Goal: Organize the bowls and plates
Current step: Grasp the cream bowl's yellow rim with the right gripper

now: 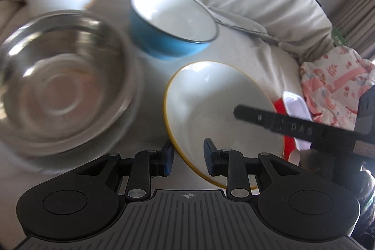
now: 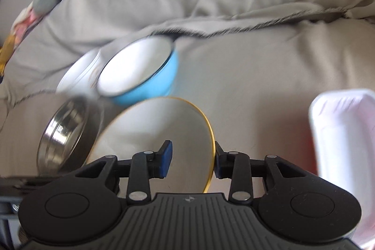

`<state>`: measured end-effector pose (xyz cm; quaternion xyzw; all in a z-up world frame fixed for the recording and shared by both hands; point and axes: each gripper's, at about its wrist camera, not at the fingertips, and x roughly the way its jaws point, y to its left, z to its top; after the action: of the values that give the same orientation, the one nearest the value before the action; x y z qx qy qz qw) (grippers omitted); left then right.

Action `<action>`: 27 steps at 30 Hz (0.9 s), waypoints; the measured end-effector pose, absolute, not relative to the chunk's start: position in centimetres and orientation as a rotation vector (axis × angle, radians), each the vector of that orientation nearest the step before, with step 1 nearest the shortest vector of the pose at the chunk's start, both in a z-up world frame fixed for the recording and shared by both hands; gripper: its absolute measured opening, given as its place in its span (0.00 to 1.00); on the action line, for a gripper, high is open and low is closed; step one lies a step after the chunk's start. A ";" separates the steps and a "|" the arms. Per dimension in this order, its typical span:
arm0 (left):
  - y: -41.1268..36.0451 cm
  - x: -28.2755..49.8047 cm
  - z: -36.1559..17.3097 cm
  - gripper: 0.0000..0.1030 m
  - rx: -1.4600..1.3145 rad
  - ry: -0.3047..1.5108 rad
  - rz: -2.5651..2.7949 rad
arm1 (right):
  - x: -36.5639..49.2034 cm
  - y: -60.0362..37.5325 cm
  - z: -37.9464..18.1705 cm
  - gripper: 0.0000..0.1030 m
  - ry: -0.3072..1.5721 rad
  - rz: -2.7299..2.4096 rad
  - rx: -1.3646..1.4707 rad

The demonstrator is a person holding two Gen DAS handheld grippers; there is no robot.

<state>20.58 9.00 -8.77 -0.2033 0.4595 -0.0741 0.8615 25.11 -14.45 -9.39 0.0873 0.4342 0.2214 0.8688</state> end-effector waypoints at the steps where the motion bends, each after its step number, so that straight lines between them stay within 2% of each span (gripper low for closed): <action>1: 9.3 20.3 -8.7 0.30 -0.418 0.961 -0.140 | 24.7 -14.0 -9.7 0.35 0.922 0.484 0.184; 12: 9.4 20.5 -8.5 0.30 -0.406 0.951 -0.091 | 23.9 -13.8 -10.1 0.35 0.853 0.507 0.152; 17: 9.0 20.9 -8.3 0.30 -0.381 0.951 -0.070 | 23.6 -12.8 -10.8 0.37 0.896 0.531 0.105; 19: 9.0 20.9 -8.4 0.30 -0.377 0.953 -0.065 | 23.3 -12.4 -11.0 0.41 0.907 0.549 0.106; 27: 8.7 20.3 -8.0 0.31 -0.342 0.972 -0.075 | 21.8 -13.0 -11.1 0.41 0.937 0.589 0.144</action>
<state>20.29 8.66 -7.96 -0.1634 0.4647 -0.0359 0.8695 21.83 -13.01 -11.14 0.0685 0.4445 0.2795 0.8483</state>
